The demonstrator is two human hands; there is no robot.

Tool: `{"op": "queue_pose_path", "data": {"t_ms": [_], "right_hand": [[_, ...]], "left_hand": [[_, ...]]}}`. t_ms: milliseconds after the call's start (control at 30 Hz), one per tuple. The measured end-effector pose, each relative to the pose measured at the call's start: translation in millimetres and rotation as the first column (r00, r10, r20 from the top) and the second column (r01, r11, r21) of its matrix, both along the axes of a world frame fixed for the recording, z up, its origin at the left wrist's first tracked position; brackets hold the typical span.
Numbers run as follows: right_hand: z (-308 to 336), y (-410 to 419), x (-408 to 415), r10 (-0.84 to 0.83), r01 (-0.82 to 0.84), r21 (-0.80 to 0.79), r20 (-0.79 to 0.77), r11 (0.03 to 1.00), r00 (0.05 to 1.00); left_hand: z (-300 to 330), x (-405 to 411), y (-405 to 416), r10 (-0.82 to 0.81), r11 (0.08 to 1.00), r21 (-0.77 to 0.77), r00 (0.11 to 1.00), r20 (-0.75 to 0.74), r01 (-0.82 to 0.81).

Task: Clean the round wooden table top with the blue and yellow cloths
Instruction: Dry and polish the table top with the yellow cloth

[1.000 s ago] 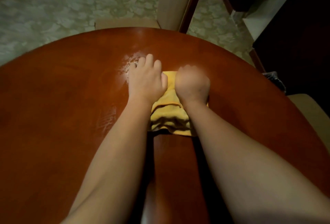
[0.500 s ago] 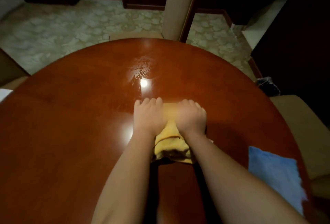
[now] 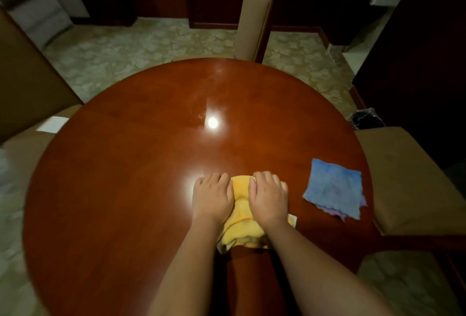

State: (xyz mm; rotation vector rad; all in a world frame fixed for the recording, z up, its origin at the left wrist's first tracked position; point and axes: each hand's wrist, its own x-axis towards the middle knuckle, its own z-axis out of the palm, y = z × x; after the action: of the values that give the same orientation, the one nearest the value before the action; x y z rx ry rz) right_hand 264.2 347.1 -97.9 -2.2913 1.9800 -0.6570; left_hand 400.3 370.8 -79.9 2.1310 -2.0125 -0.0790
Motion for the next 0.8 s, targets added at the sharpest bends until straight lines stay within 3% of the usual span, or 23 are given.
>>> {"op": "queue_pose_path", "data": {"t_ms": [167, 333, 567, 800], "right_hand": [[-7.7, 42.2, -2.9, -0.037, 0.035, 0.043, 0.041, 0.998, 0.998], [-13.6, 42.2, -3.3, -0.040, 0.039, 0.036, 0.035, 0.999, 0.999], [-18.8, -1.9, 4.4, -0.030, 0.033, -0.085, 0.036, 0.996, 0.999], [-8.4, -79.0, 25.7, -0.099, 0.099, -0.036, 0.011, 0.994, 0.995]], "left_hand": [[-3.5, -12.4, 28.9, 0.112, 0.990, -0.080, 0.992, -0.066, -0.117], [-18.8, -10.2, 26.0, 0.114, 0.965, -0.231, 0.992, -0.052, -0.123], [-19.4, 0.0, -26.6, 0.089, 0.965, -0.248, 0.996, -0.015, -0.090], [-21.8, 15.4, -105.6, 0.094, 0.965, -0.246, 0.996, -0.010, -0.093]]}}
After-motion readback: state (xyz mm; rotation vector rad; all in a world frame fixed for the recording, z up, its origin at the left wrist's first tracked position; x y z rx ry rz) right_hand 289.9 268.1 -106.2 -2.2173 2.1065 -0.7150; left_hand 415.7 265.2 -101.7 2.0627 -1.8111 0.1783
